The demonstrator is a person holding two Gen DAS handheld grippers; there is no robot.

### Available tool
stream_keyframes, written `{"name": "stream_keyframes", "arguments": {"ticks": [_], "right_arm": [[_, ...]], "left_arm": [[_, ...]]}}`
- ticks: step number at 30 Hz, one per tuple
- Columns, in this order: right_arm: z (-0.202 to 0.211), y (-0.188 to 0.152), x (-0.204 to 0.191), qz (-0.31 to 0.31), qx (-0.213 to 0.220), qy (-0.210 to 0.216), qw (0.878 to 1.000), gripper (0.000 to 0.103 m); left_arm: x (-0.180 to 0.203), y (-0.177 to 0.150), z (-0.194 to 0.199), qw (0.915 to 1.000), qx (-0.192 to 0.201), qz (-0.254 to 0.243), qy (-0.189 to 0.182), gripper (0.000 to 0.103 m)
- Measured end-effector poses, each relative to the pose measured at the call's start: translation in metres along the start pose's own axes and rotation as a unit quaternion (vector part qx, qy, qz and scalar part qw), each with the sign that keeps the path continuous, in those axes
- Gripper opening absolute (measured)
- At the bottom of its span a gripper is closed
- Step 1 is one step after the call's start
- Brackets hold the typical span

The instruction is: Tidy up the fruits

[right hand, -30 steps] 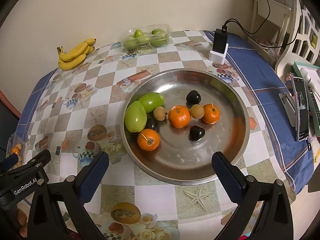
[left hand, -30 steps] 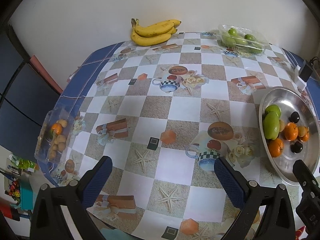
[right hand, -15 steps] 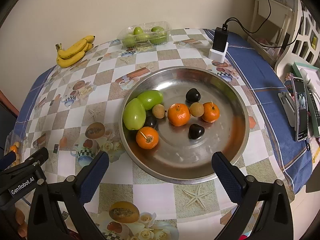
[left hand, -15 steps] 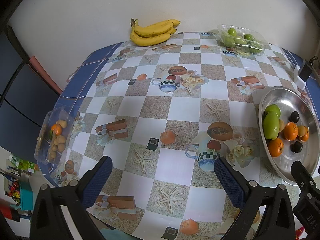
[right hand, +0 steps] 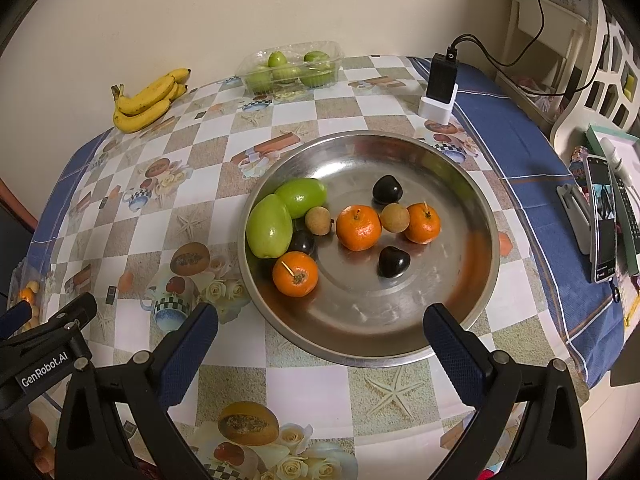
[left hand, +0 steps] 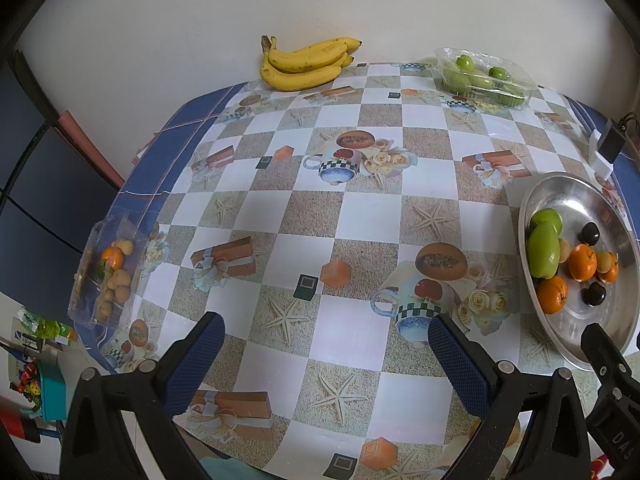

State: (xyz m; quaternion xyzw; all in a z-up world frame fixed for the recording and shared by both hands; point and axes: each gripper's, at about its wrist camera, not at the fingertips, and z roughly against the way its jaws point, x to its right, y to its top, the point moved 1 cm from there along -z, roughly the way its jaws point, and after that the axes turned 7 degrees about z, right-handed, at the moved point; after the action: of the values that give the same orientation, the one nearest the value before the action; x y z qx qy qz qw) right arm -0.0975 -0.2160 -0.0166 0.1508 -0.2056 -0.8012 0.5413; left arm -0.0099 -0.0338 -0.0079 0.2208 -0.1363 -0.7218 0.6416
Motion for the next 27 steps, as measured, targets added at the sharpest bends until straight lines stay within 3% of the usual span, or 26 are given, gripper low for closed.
{"name": "stream_keyframes", "arguments": {"ticks": [27], "right_arm": [[-0.0018,-0.0002,-0.0002,0.002,-0.004,0.0,1.0,0.102]], "left_arm": [[0.0005,-0.0005,-0.0021,0.9999,-0.007,-0.003,-0.007,0.103]]}}
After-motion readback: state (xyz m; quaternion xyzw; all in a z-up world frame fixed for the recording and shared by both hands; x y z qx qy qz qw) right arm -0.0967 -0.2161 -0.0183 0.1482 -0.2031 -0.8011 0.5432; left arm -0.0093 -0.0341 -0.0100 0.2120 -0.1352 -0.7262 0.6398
